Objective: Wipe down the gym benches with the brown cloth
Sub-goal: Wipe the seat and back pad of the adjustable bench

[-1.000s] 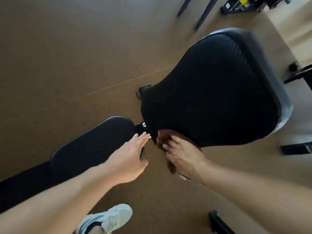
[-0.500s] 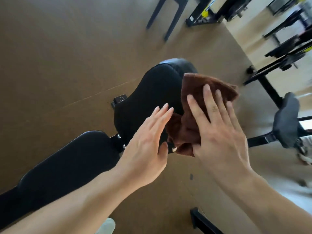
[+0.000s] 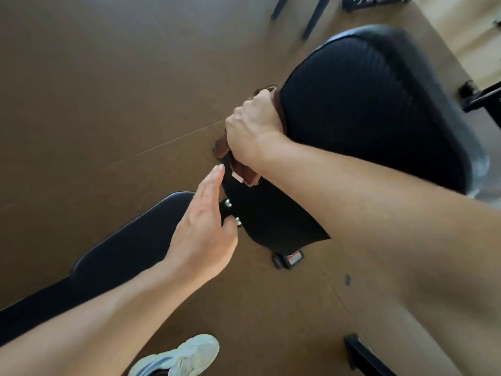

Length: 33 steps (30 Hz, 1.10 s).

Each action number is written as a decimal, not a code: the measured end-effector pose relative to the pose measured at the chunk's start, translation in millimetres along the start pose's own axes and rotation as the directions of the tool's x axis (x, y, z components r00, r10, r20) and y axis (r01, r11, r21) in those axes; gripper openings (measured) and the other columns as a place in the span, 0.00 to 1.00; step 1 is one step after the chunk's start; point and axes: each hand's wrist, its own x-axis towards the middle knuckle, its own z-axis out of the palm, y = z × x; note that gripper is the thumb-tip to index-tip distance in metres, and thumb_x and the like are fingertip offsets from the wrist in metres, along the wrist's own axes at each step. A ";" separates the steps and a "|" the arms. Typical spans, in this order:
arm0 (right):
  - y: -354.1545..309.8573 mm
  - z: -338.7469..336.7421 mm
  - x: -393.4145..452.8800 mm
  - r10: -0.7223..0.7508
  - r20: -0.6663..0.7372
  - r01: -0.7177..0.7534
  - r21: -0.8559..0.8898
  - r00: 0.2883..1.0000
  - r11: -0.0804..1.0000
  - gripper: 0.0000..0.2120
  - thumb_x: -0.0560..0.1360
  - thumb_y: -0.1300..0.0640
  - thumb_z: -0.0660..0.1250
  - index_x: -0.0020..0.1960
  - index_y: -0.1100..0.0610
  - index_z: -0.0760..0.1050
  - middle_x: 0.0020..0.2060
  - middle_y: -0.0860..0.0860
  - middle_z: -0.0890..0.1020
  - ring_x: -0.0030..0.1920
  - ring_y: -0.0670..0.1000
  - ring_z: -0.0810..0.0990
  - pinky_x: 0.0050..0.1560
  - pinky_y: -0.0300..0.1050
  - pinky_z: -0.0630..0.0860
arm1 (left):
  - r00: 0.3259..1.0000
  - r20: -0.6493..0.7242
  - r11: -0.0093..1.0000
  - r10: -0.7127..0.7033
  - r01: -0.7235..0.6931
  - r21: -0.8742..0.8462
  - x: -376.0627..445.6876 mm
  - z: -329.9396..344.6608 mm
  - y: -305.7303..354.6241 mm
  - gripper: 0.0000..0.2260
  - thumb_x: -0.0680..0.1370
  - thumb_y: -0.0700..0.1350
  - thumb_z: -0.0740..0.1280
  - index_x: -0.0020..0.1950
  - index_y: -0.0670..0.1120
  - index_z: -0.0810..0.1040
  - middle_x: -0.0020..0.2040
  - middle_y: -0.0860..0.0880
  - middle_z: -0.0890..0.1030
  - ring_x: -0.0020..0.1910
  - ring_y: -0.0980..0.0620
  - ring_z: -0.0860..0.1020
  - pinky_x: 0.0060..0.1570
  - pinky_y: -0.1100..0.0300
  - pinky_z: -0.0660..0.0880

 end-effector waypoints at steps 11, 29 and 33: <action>-127.2 123.8 -80.7 -0.487 0.124 0.486 0.040 0.864 0.873 0.25 0.86 0.47 0.56 0.79 0.57 0.67 0.81 0.56 0.66 0.83 0.59 0.58 0.82 0.61 0.43 | 0.997 0.036 0.994 -0.074 0.071 0.080 -23.2 -1.6 -48.7 0.37 0.82 0.40 0.65 0.82 0.60 0.48 0.82 0.64 0.50 0.78 0.65 0.52 0.79 0.58 0.56; 24.0 65.0 -228.5 0.836 -0.349 -0.403 0.754 0.424 0.519 0.33 0.78 0.56 0.77 0.79 0.56 0.68 0.80 0.59 0.66 0.81 0.65 0.57 0.83 0.67 0.49 | 0.985 0.128 0.993 0.118 -0.115 -0.026 -28.2 6.7 5.0 0.37 0.83 0.40 0.65 0.82 0.63 0.47 0.81 0.66 0.51 0.79 0.65 0.51 0.73 0.65 0.54; 9.6 78.7 -205.5 0.630 -0.618 -0.408 0.482 0.469 0.776 0.26 0.77 0.42 0.76 0.70 0.53 0.80 0.73 0.50 0.78 0.76 0.58 0.70 0.79 0.57 0.55 | 0.989 0.124 0.997 0.082 -0.080 -0.021 -32.2 -4.6 -20.4 0.37 0.82 0.41 0.66 0.81 0.65 0.48 0.81 0.68 0.51 0.79 0.63 0.58 0.75 0.60 0.64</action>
